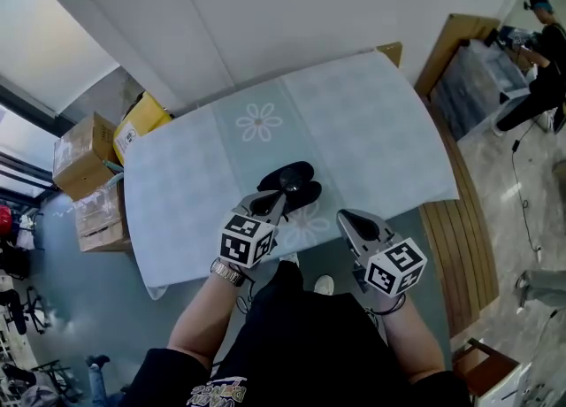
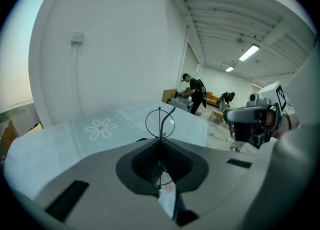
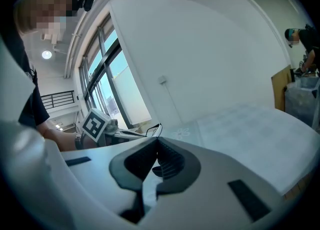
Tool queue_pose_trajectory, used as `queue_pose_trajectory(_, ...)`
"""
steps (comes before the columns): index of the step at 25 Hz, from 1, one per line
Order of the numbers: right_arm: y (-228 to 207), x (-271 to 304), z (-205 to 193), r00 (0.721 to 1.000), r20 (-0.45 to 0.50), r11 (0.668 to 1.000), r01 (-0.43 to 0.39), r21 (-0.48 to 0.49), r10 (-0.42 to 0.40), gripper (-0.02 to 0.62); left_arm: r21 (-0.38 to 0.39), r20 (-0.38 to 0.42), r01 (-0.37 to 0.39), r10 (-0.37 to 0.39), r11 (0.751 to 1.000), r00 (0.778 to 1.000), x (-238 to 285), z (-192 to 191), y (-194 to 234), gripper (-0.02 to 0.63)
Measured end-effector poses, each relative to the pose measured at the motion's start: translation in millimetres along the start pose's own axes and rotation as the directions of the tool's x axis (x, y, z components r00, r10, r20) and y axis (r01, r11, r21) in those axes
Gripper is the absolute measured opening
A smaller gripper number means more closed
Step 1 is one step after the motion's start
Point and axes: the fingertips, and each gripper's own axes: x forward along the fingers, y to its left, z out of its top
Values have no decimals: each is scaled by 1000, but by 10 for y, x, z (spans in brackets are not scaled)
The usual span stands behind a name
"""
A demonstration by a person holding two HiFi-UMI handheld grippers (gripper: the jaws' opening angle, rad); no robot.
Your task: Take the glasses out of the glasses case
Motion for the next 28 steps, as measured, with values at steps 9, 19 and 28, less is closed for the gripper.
queue_pose_trajectory(9,237,-267,129,997,21,993,-67,-93,69,23,-53,171,-37,45,998,984,-634,102,-378,31)
queue_pose_trajectory(19,521,-289,35,991,-21,986,-134,-104,132,23,-107,199,-63,83,992,976,-1120,-169,-546,31)
queue_pose_trajectory(28,616,-161,-102,987,-58,984,-156,-85,151,23,-126,197,-80,104,989,975,-1319,-288,-488,31)
